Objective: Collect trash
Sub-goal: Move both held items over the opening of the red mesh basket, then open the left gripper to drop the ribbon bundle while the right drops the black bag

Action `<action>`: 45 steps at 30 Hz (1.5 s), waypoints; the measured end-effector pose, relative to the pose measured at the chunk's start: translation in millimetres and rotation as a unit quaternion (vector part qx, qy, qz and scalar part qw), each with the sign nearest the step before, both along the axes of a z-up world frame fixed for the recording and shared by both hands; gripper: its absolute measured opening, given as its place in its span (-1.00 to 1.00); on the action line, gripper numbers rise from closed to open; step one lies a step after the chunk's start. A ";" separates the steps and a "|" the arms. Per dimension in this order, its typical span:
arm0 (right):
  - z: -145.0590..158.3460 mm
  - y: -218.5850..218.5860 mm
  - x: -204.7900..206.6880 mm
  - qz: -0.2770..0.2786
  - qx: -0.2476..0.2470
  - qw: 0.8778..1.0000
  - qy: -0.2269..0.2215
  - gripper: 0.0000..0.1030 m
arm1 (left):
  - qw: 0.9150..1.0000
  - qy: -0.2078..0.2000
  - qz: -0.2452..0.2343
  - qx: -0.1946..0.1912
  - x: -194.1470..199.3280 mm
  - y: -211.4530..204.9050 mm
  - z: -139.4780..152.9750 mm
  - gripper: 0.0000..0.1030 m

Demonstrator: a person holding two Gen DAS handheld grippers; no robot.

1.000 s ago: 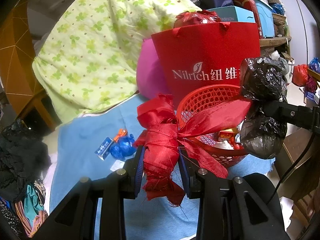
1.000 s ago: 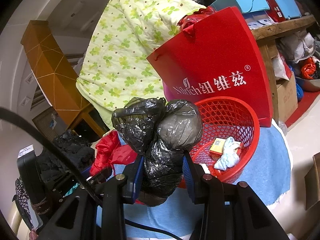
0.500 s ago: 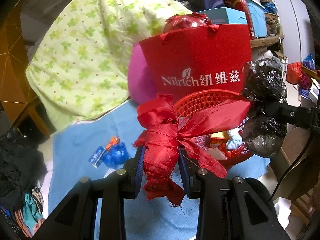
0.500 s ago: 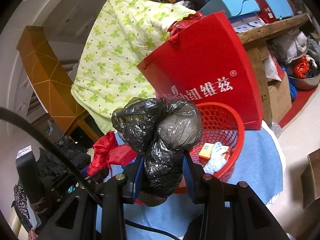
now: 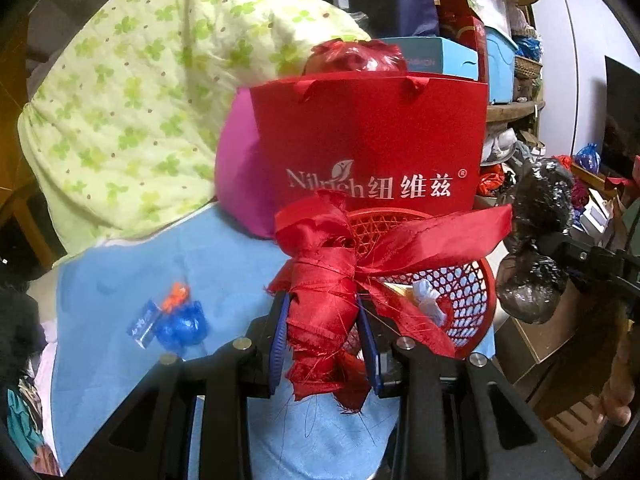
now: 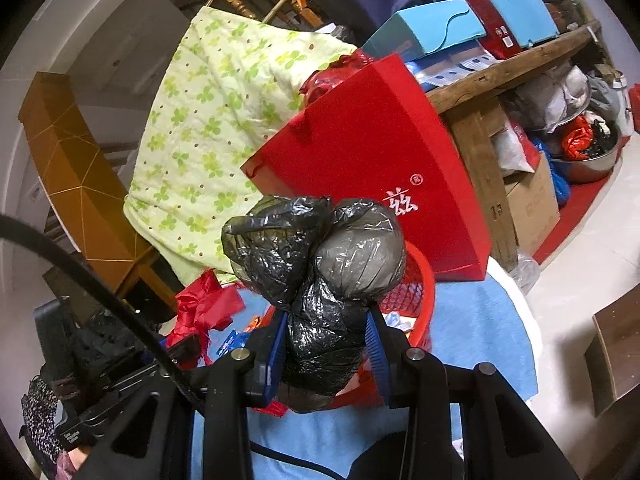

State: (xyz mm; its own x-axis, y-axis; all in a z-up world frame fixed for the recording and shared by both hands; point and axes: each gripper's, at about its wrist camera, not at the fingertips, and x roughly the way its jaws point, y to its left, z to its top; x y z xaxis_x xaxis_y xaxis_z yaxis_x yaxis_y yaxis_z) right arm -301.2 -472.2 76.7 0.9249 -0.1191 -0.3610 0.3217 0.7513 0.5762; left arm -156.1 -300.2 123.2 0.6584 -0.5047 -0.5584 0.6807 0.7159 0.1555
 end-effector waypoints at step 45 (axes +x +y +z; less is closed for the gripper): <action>-13.3 -0.4 47.0 0.005 0.005 1.000 0.030 0.15 | 0.999 -0.016 0.029 0.035 18.7 -3.5 -30.9 0.28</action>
